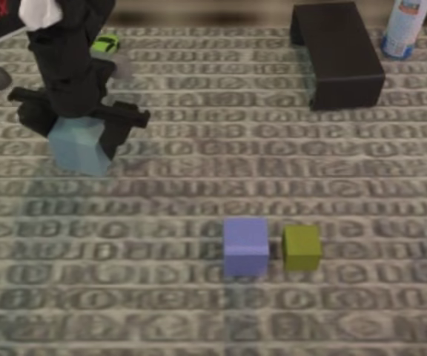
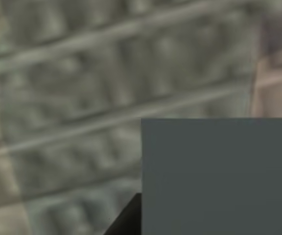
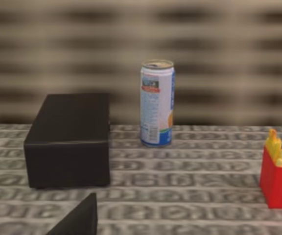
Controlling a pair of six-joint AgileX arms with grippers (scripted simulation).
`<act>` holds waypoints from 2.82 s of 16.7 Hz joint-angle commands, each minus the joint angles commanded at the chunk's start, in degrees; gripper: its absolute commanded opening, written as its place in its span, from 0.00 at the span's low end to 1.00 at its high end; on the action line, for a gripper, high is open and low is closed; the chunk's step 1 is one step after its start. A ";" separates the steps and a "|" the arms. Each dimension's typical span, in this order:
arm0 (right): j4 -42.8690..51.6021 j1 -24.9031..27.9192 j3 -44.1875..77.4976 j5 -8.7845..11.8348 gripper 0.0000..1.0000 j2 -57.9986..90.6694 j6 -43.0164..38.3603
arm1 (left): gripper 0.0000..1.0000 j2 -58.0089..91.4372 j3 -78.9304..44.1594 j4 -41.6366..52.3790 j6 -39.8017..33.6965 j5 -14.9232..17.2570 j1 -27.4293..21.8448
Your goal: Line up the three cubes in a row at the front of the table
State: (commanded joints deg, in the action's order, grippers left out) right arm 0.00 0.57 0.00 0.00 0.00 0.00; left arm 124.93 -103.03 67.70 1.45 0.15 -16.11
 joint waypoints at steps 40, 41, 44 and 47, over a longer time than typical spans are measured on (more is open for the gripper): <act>0.00 0.00 0.00 0.00 1.00 0.00 0.00 | 0.68 -10.18 27.27 -17.28 -35.48 -0.25 -18.47; 0.00 0.00 0.00 0.00 1.00 0.00 0.00 | 0.75 -10.18 27.27 -17.28 -35.48 -0.25 -18.47; 0.00 0.00 0.00 0.00 1.00 0.00 0.00 | 0.98 -10.18 27.27 -17.28 -35.48 -0.25 -18.47; 0.00 0.00 0.00 0.00 1.00 0.00 0.00 | 1.00 -10.18 27.27 -17.28 -35.48 -0.25 -18.47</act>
State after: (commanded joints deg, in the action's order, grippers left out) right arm 0.00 0.57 0.00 0.00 0.00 0.00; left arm 114.75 -75.76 50.42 -34.04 -0.10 -34.58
